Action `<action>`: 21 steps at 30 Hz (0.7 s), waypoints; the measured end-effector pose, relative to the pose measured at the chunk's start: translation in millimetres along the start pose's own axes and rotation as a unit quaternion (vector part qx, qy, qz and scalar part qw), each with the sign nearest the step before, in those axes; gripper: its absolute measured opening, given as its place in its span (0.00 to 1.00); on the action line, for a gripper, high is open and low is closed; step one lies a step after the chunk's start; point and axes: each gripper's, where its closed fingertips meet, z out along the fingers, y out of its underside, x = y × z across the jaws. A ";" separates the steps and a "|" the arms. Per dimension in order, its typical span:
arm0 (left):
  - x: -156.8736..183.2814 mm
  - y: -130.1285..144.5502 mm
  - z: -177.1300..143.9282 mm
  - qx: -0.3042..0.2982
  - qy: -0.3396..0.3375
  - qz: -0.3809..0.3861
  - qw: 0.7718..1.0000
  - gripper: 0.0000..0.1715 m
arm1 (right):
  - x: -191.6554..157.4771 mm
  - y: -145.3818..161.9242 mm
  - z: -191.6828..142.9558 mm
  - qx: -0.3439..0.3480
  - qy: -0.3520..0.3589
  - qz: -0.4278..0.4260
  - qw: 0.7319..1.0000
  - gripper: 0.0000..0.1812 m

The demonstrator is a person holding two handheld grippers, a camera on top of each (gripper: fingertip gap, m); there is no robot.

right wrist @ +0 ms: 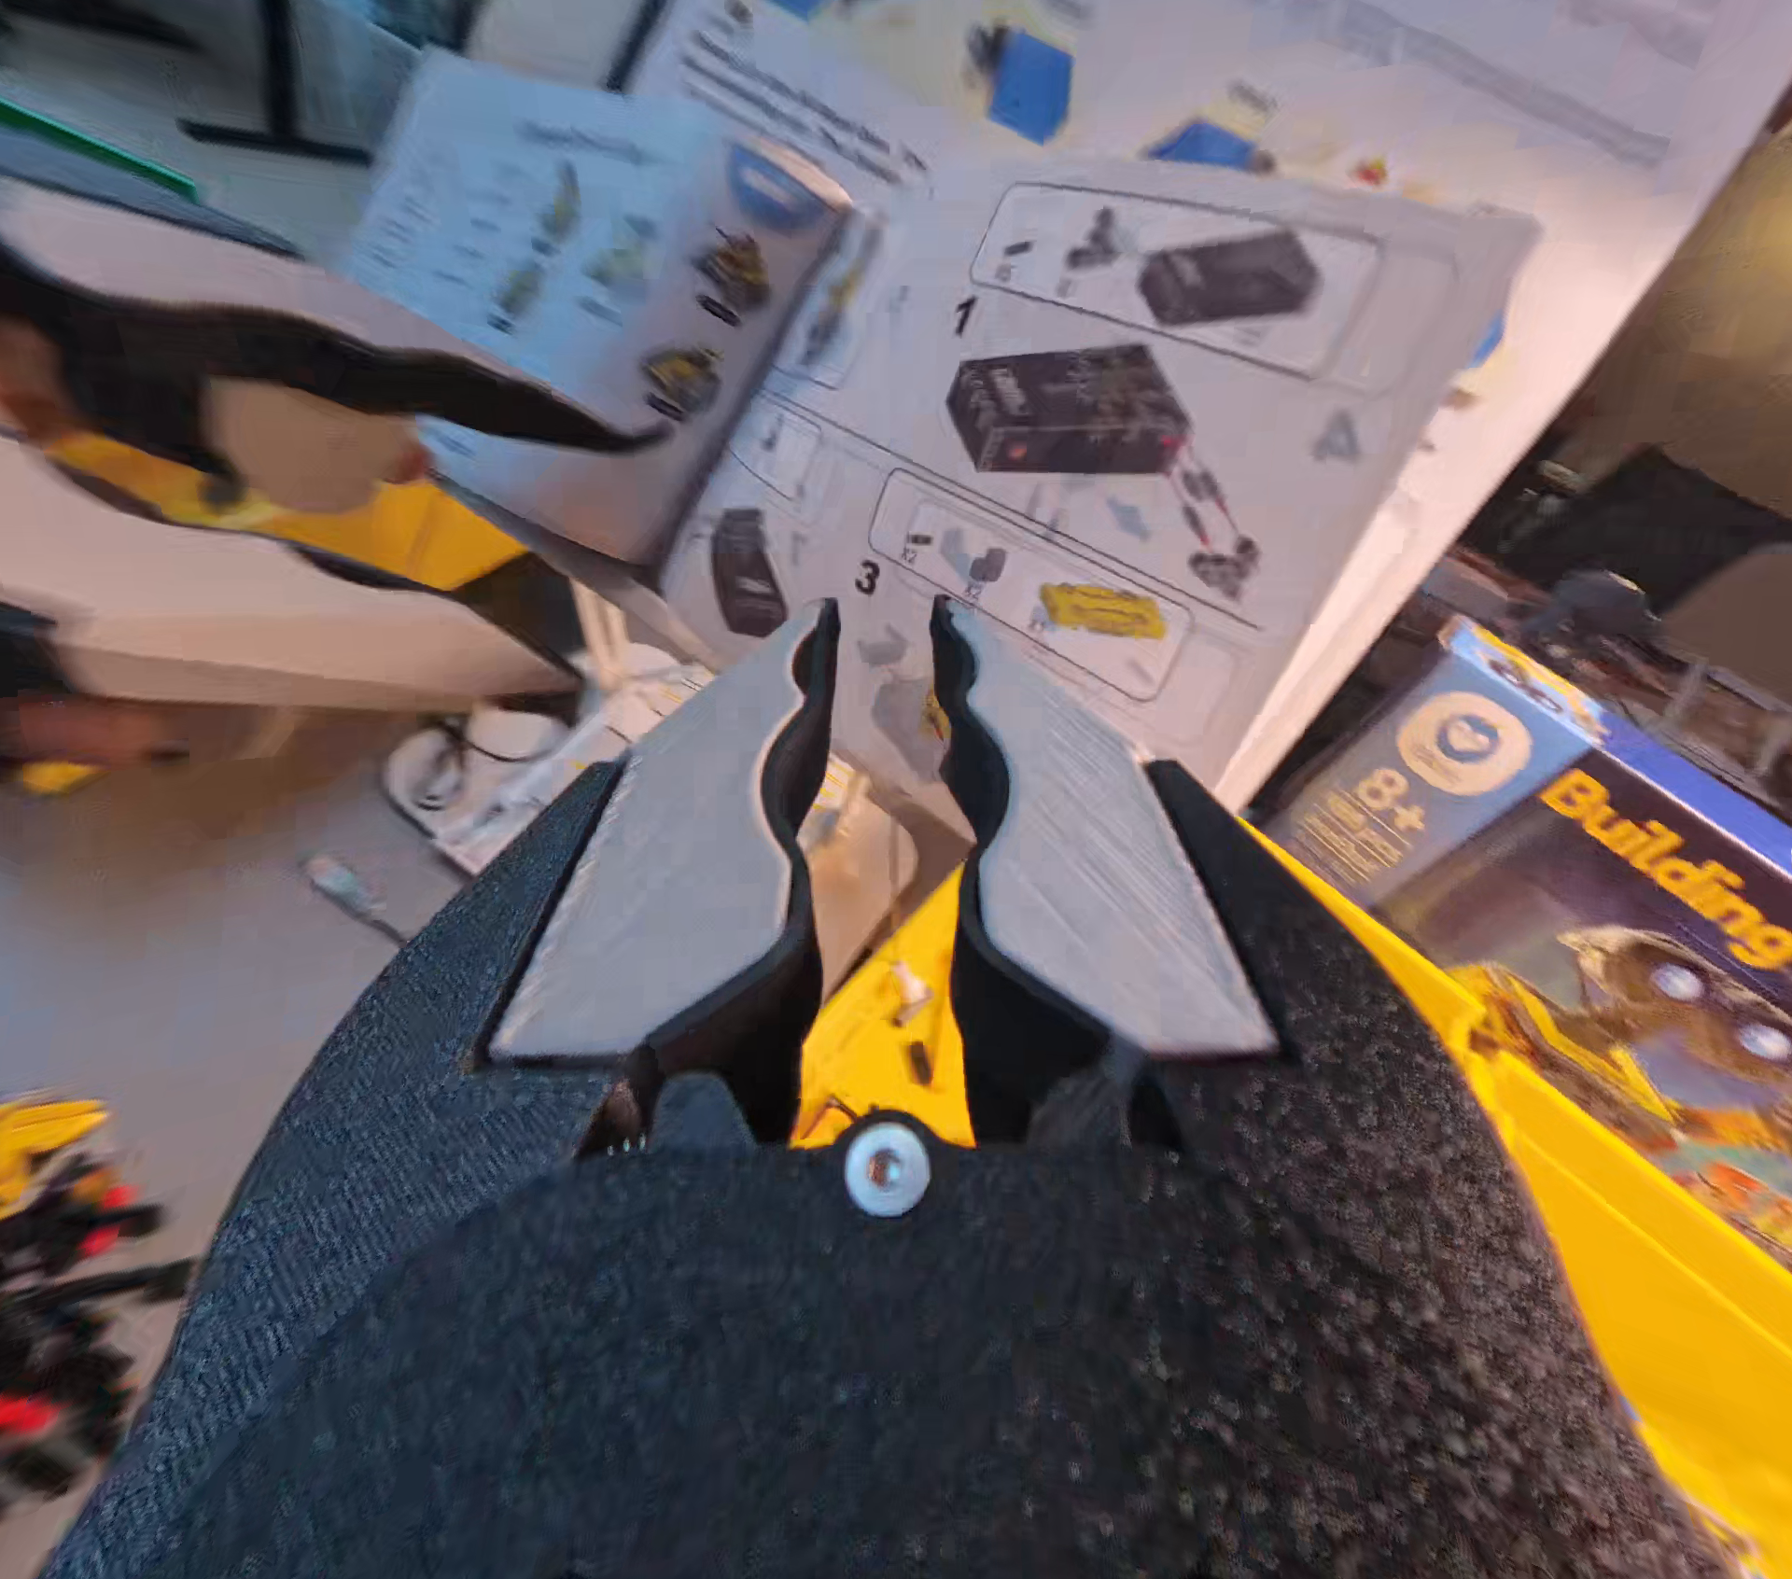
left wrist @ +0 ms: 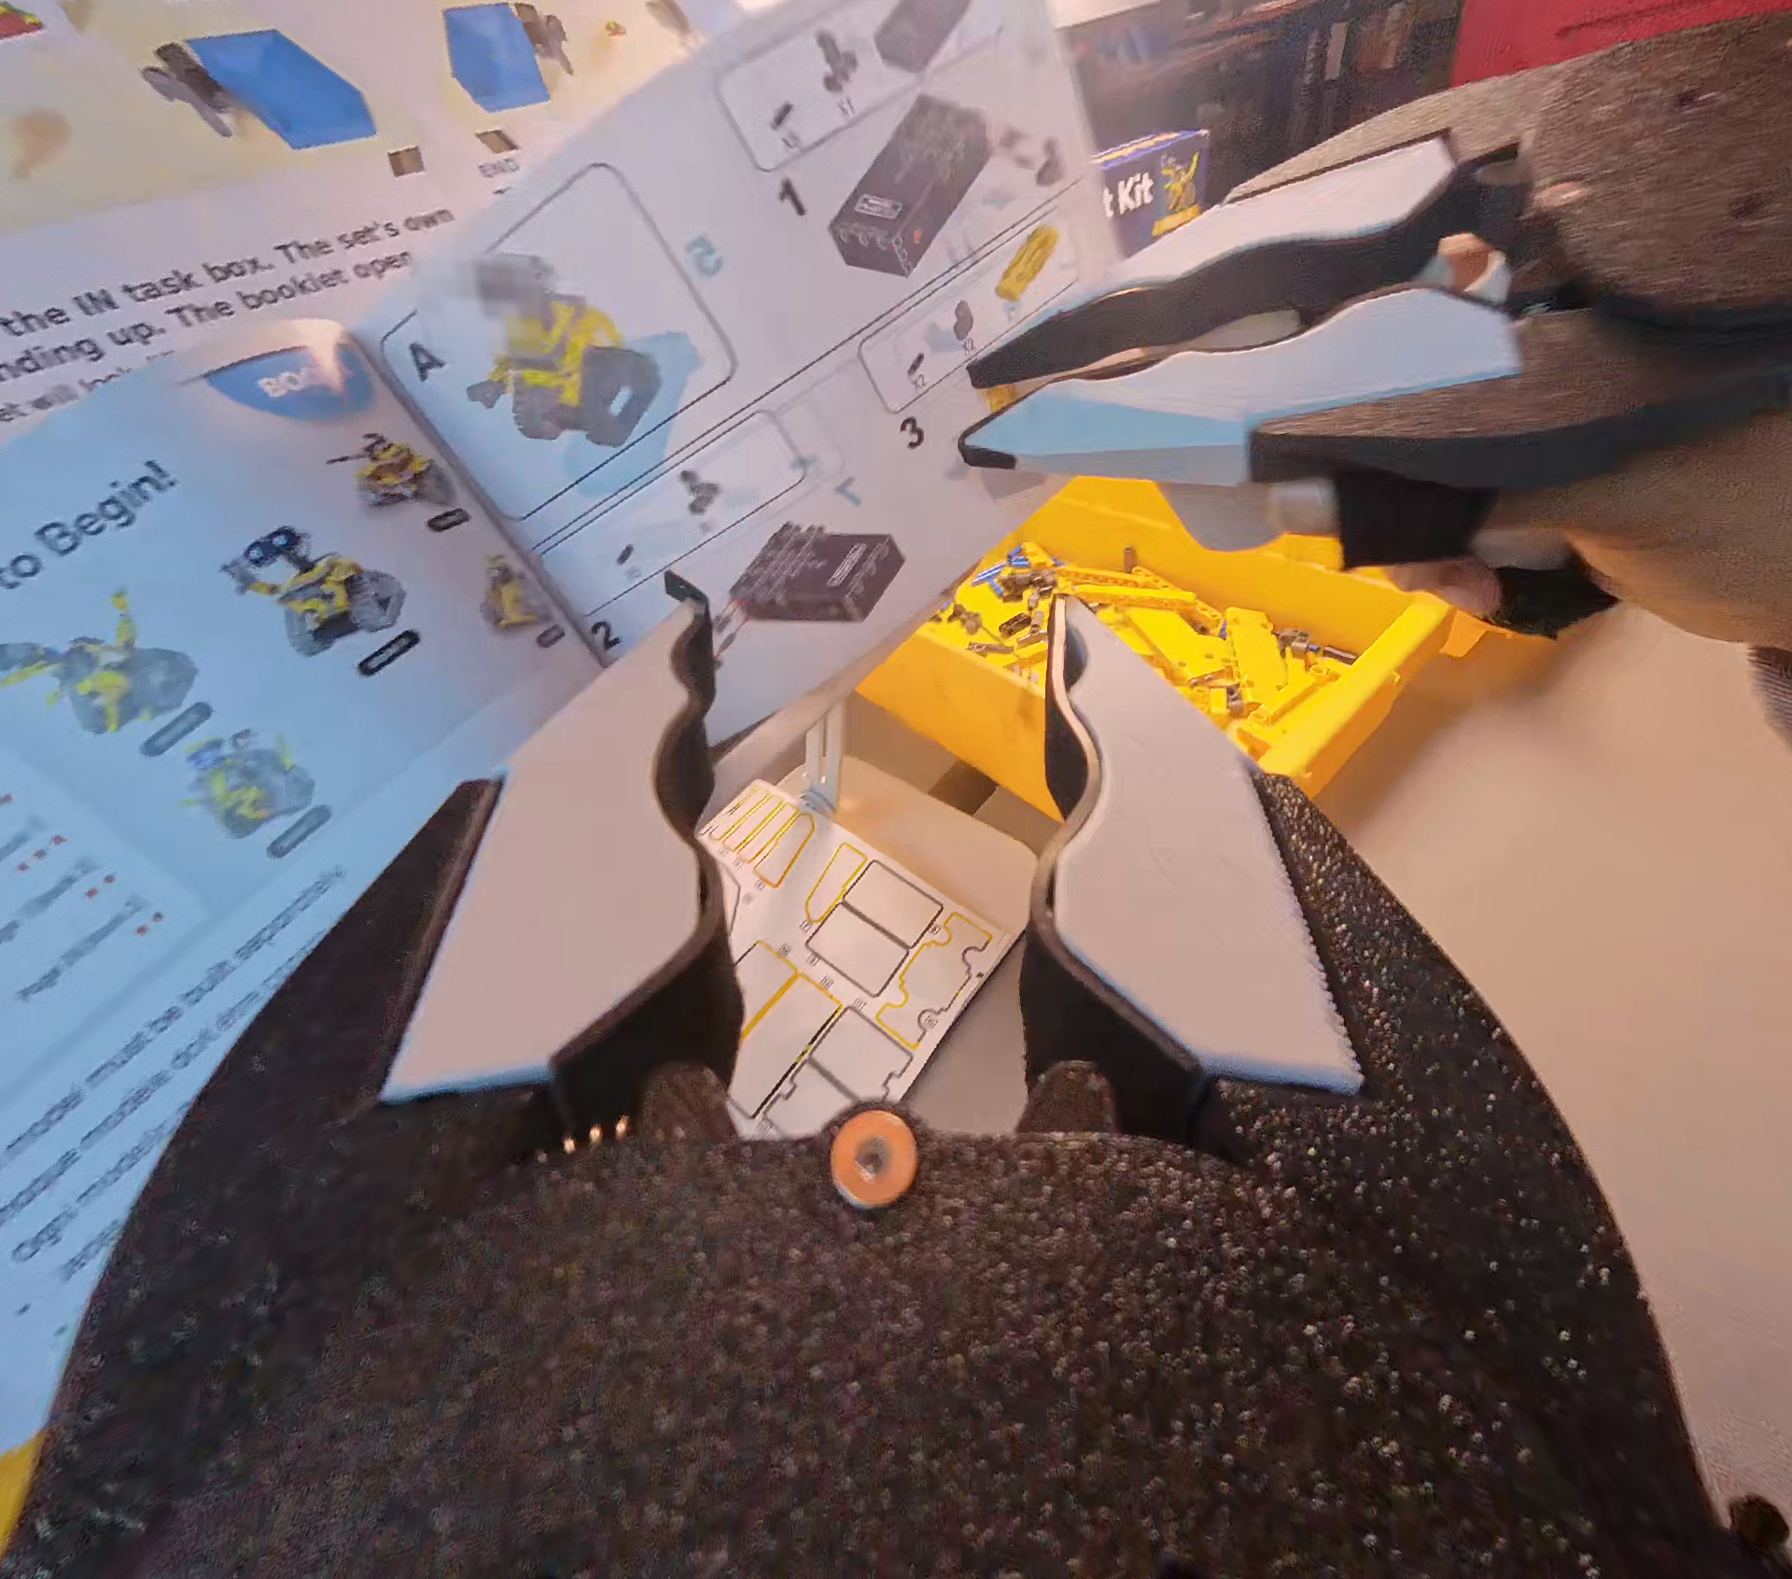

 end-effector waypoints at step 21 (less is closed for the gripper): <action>126.0 -6.1 -149.1 0.138 0.156 0.057 0.976 0.41 | -156.7 -43.4 -108.4 0.202 -0.277 -0.009 0.939 0.09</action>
